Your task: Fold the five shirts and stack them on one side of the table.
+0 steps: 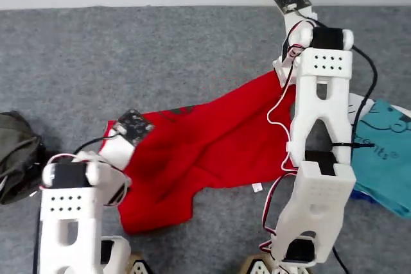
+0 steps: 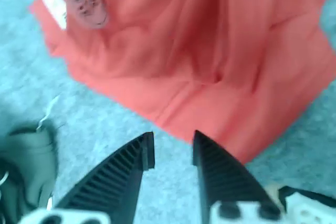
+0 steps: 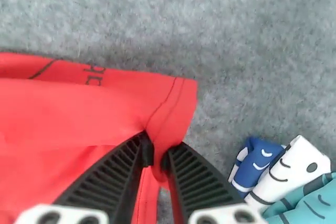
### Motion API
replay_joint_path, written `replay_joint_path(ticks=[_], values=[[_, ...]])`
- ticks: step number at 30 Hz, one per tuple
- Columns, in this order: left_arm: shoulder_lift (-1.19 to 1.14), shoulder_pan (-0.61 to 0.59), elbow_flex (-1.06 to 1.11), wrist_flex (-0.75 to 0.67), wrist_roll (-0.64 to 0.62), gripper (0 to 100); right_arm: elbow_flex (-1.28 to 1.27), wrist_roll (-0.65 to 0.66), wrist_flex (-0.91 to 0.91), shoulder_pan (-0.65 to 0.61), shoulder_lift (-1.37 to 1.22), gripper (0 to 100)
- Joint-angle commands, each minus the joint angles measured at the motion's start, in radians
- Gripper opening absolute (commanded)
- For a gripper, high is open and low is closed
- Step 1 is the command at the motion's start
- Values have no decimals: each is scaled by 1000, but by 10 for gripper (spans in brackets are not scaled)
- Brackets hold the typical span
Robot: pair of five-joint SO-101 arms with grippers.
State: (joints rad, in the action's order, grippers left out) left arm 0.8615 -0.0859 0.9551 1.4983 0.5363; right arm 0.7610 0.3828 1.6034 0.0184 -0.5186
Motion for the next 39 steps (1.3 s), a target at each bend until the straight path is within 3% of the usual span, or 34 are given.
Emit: replay_joint_path(ticks=[1, 9, 15, 29, 39], values=[[12, 118, 13, -49, -68, 160, 49, 9, 16, 10, 22, 9], [-256, 305, -41, -100, -132, 174, 49, 9, 45, 12, -21, 9], [-382, 298, -99, -146, -132, 171, 49, 12, 76, 13, -25, 9], [-397, 239, -108, -193, -133, 172, 51, 14, 79, 13, -21, 9], [-397, 265, -65, -189, -133, 170, 51, 14, 79, 5, -27, 9]])
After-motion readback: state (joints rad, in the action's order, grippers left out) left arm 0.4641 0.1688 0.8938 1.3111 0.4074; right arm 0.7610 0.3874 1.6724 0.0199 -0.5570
